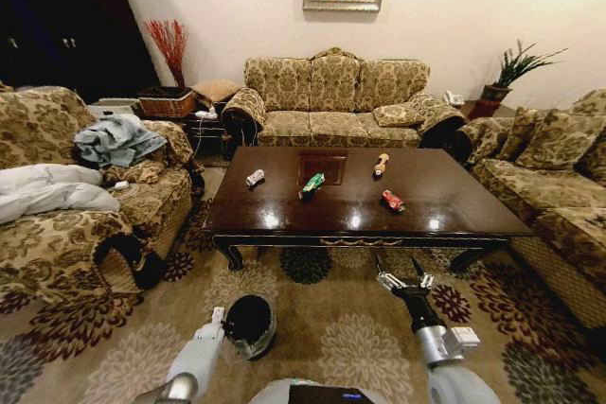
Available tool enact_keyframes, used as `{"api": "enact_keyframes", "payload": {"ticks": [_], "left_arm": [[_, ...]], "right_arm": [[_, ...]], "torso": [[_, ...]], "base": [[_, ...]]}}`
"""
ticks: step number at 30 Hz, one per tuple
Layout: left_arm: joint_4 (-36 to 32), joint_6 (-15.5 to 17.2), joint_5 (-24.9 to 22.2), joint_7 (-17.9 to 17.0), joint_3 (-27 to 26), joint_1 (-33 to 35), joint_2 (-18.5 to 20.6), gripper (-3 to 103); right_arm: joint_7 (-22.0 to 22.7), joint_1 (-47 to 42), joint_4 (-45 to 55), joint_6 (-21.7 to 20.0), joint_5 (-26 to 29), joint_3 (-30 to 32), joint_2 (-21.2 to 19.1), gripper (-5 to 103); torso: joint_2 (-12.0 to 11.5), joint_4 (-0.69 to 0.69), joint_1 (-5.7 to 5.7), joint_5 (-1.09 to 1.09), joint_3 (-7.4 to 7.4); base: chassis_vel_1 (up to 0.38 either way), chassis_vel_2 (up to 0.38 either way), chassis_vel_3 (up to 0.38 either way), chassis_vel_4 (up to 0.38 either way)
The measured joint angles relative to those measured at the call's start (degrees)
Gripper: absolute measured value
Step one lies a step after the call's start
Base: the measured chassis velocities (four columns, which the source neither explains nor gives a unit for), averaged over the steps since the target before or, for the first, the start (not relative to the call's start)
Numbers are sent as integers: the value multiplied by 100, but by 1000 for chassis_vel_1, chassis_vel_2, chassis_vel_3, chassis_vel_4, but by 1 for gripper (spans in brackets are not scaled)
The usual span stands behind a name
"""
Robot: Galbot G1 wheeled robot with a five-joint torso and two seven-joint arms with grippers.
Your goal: Move to the front of the table and place the trash on the table into the trash bin.
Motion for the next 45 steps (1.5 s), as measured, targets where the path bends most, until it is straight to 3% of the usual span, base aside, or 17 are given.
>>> {"api": "enact_keyframes", "payload": {"ticks": [2, 12, 14, 16, 17, 19, 22, 23, 24, 26, 29, 31, 35, 37, 40, 41, 45], "left_arm": [[-59, 28, -50, 25, 15, 32, -9, 2], [-435, 257, -163, 24, 103, 239, 16, 0], [-1247, 547, -439, -26, 204, 599, 164, 0], [-1498, 623, -543, -38, 229, 712, 227, 0], [-2183, 828, -824, -84, 264, 1052, 411, 0], [-2512, 905, -955, -117, 260, 1226, 503, 0], [-4140, 1314, -1656, -256, 37, 2142, 976, 0], [-4140, 1314, -1656, -256, 37, 2142, 976, 0], [-4799, 1408, -1765, -306, -137, 2518, 1188, 0], [-5052, 1448, -1787, -315, -219, 2661, 1266, 0], [-6459, 1590, -1859, -262, -926, 3616, 1623, 0], [-6739, 1590, -1851, -236, -1105, 3864, 1674, 0], [-8087, 1596, -1723, 7, -1949, 4989, 1805, 0], [-8214, 1591, -1694, 34, -2045, 5079, 1810, 0], [-9070, 1504, -1598, 208, -2921, 5761, 1819, 0], [-9070, 1504, -1598, 208, -2921, 5761, 1819, 0], [-9596, 1612, -2204, 157, -3643, 5963, 1864, 0]], "right_arm": [[0, -8, 0, 4, -3, 2, 12, 100], [10, -14, 28, 7, 5, 12, 24, 100], [9, -6, 62, 7, 40, 6, 17, 100], [7, 4, 65, 7, 56, 5, 13, 100], [-10, 49, 64, 11, 105, -8, -1, 100], [-19, 73, 59, 18, 121, -16, -6, 100], [-77, 206, 23, 51, 185, -90, -12, 100], [-77, 206, 23, 51, 185, -90, -12, 100], [-96, 267, 20, 54, 206, -128, -12, 100], [-101, 290, 20, 54, 216, -142, -13, 100], [-141, 455, 33, 34, 291, -210, -25, 100], [-152, 493, 35, 29, 311, -218, -24, 100], [-185, 621, 42, 29, 409, -214, 5, 100], [-187, 634, 41, 32, 422, -208, 4, 100], [-218, 812, -22, 44, 555, -195, -52, 100], [-218, 812, -22, 44, 555, -195, -52, 100], [-327, 981, -203, 272, 506, -246, -94, 100]], "torso": [[0, -1, 0, -3, 0], [0, -2, 0, -4, 0], [0, -1, 0, -7, 1], [0, -2, 0, -7, 0], [0, -2, 0, -1, 0], [0, 0, 0, -2, 0], [0, 2, 0, -6, 0], [0, 2, 0, -6, 0], [0, 1, 0, -4, -1], [0, 1, 0, -3, -1], [0, -3, 0, -4, -1], [0, -2, 0, -1, -1], [1, 0, -1, -9, -1], [1, -1, -1, -7, -1], [1, -2, -1, -3, -1], [1, -2, -1, -3, -1], [1, 2, -1, -6, 0]], "base": [[0, 0, 0, 0], [0, 0, 0, 0], [0, 0, 0, 0], [0, 0, 0, 0], [0, 0, 0, 0], [0, 0, 0, 0], [0, 0, 0, 0], [0, 0, 0, 0], [0, 0, 0, 0], [0, 0, 0, 0], [0, 0, 0, 0], [0, 0, 0, 0], [0, 0, 0, 0], [0, 0, 0, 0], [0, 0, 0, 0], [0, 0, 0, 0], [0, 0, 0, 0]]}}
